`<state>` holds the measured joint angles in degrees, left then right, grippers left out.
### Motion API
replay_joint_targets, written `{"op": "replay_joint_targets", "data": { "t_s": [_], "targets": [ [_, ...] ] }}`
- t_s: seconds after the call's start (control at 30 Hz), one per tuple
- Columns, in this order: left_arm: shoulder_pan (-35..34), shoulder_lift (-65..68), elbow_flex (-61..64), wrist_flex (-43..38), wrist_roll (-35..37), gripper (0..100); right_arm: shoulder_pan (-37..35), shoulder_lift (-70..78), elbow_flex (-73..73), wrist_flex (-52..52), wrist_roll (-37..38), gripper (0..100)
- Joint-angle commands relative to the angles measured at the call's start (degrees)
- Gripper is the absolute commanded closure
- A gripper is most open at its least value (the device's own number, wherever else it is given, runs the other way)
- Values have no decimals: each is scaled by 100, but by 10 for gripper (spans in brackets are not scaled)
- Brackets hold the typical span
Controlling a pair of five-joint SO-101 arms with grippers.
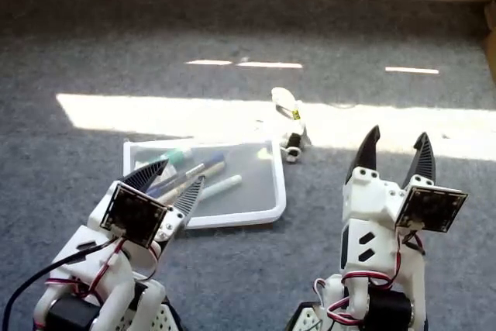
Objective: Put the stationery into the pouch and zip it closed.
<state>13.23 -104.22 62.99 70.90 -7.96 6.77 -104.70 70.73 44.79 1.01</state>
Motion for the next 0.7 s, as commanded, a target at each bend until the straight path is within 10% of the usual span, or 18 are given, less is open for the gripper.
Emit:
{"op": "replay_joint_targets", "data": {
  "t_s": [0.0,0.43,0.67],
  "targets": [
    [75,-4,-268,-237,62,967,-75,-57,-462,180,220,872],
    [66,-4,-215,-185,62,995,-75,-57,-734,1587,492,962],
    [66,-4,356,-53,88,993,-75,-57,-716,2598,-800,961]
  ]
}}
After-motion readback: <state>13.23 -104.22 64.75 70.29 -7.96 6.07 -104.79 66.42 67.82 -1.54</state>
